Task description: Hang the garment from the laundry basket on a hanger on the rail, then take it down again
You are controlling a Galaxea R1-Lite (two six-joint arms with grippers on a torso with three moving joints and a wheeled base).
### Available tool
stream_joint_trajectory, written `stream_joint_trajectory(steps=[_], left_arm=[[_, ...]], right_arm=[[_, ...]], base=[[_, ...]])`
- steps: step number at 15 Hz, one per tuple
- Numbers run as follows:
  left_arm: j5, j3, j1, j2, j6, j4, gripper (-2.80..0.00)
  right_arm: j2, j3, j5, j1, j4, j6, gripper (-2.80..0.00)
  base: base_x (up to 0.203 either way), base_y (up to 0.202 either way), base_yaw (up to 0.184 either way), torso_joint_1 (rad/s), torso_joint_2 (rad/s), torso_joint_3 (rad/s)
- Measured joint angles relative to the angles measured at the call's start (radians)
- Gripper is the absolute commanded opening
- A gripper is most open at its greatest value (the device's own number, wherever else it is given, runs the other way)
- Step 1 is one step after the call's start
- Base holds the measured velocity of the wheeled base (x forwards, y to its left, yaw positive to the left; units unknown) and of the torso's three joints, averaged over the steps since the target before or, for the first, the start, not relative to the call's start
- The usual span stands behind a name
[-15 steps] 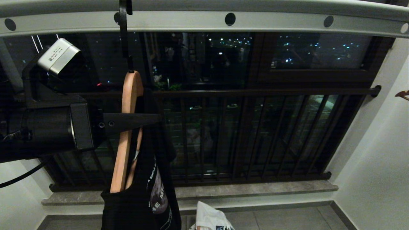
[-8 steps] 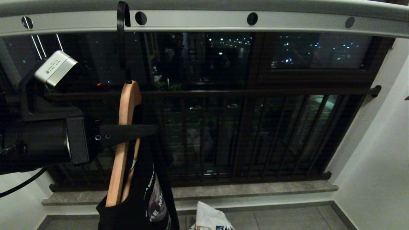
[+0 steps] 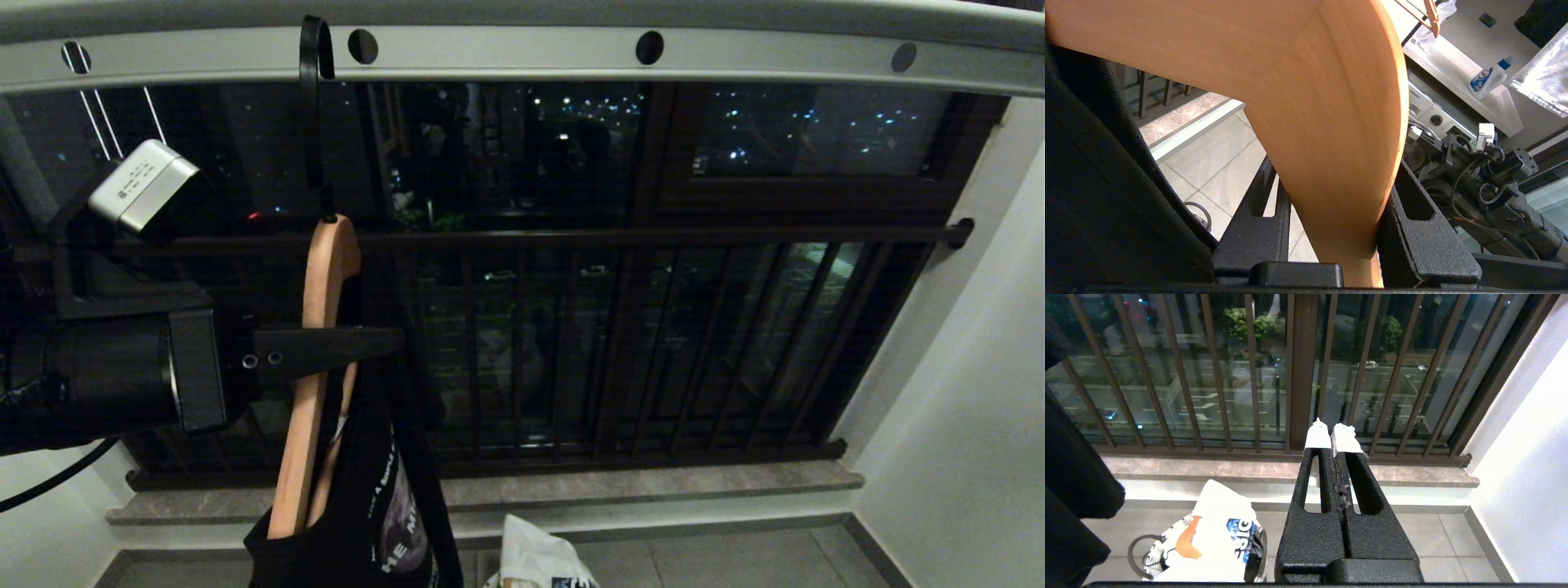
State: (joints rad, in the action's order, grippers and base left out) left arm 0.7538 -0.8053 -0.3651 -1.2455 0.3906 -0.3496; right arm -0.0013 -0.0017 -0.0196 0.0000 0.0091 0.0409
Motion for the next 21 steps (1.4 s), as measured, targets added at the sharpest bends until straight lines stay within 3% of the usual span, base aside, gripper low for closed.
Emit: stream_joint_trajectory(steps=[12, 21], left_arm=[[0.0, 0.008, 0.0, 0.006, 0.0, 0.0, -2.8], [0.0, 0.004, 0.0, 0.011, -0.001, -0.001, -2.8]], right_arm=[[0.0, 0.0, 0.0, 0.0, 0.0, 0.001, -2.8], [0.0, 0.0, 0.0, 0.0, 0.0, 0.003, -2.8]], base=[[0.0, 0.0, 0.0, 0.0, 0.0, 0.0], [0.0, 0.0, 0.0, -0.107, 0.23, 0.122]])
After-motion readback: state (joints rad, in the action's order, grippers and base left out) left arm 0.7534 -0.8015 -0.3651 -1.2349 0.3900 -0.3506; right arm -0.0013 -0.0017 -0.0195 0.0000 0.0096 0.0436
